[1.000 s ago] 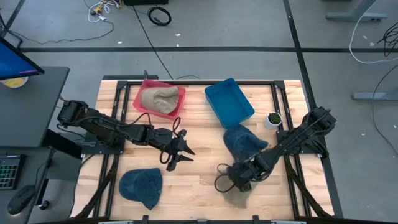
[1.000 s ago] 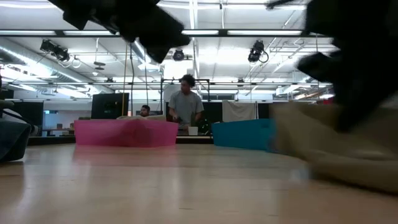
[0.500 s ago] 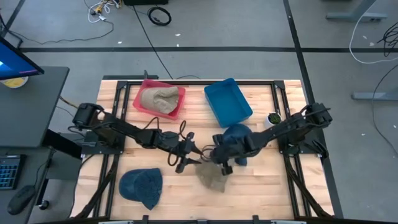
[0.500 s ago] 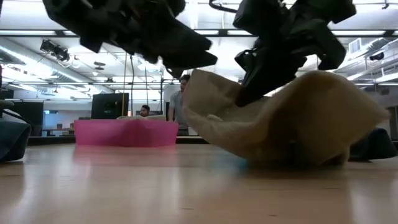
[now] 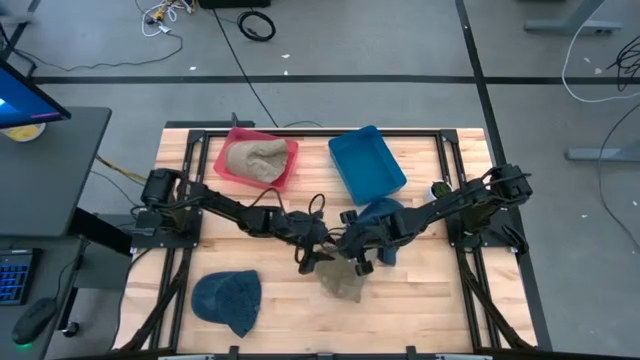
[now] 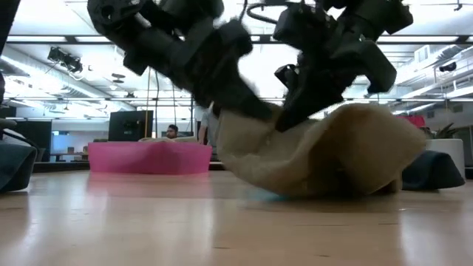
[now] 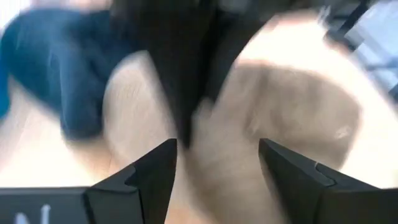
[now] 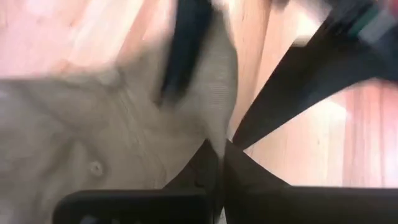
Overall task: Pick & Place hat
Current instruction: Put the brown cap into the red bin
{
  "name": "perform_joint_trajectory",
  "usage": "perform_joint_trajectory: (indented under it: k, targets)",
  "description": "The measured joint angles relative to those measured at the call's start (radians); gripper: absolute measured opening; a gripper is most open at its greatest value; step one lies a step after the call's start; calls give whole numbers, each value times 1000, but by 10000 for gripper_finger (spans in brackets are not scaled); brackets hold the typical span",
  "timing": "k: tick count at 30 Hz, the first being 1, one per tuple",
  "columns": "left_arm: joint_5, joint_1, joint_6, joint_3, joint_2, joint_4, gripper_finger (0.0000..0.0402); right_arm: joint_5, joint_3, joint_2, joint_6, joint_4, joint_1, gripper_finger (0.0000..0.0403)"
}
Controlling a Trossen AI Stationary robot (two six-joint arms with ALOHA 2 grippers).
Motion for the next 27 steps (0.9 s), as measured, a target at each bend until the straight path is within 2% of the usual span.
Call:
perform_joint_trajectory:
  k: [7,10,14,18,22,27]
  targets:
    - [-71,3,-64,0,0,-93,196,18,3,-4,-40,25,3,7]
    - [-85,3,-64,0,0,-84,171,24,3,-4,-60,27,0,9]
    - [-88,3,-64,0,0,-60,111,23,3,-4,-50,23,-4,27]
    - [-85,3,-100,0,0,-58,30,31,3,-4,-48,20,2,69]
    - [-89,-12,-152,0,0,-63,26,145,3,-6,-45,23,30,120]
    - [-100,-49,-183,0,-12,-66,38,377,35,-36,-64,-44,101,174]
